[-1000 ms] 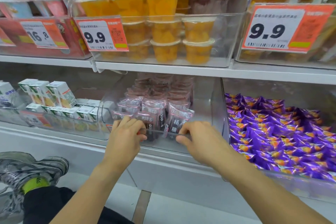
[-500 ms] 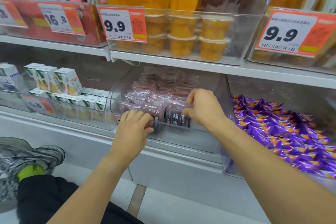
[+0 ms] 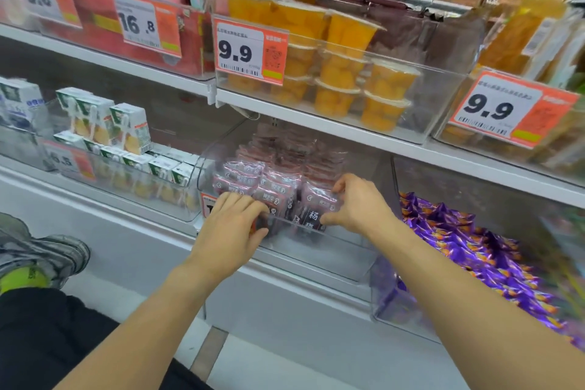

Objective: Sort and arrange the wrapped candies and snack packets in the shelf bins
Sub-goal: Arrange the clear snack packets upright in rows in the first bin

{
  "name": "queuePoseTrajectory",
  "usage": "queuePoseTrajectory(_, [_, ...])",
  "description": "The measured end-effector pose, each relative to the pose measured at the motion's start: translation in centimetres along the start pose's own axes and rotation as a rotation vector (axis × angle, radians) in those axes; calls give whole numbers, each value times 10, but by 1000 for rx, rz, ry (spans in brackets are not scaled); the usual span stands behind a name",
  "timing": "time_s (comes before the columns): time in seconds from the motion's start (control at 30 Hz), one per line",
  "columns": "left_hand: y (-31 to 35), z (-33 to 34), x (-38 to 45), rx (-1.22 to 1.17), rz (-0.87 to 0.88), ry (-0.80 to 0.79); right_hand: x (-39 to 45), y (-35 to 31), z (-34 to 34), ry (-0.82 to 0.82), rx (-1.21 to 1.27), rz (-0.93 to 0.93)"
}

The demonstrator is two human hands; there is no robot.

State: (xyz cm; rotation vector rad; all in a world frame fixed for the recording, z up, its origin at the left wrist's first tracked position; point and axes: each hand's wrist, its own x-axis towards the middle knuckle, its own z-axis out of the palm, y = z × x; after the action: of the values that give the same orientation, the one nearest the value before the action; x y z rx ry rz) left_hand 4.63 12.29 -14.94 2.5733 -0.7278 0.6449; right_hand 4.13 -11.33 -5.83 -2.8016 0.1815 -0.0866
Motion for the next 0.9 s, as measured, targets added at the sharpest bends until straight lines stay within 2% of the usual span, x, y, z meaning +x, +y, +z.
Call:
queuePoseTrajectory(0.3, [14,-2,-3,-192,3,216,-10,12,-6,77,-42,-83])
queuePoseTrajectory(0.47, [21,0,-8,-140,-12,174,-1,8,10,124,2,-113])
queuePoseTrajectory(0.7, [27,-8,-6,-122,-47,137,4,8,9,74,28,-116])
queuePoseTrajectory(0.8, [36,-11,-3,-116,-27,147,-11,10,-4,8,-7,-167])
queuePoseTrajectory(0.9, [51,-14,2,-151,-28,171,-46,18,-23,96,66,-296])
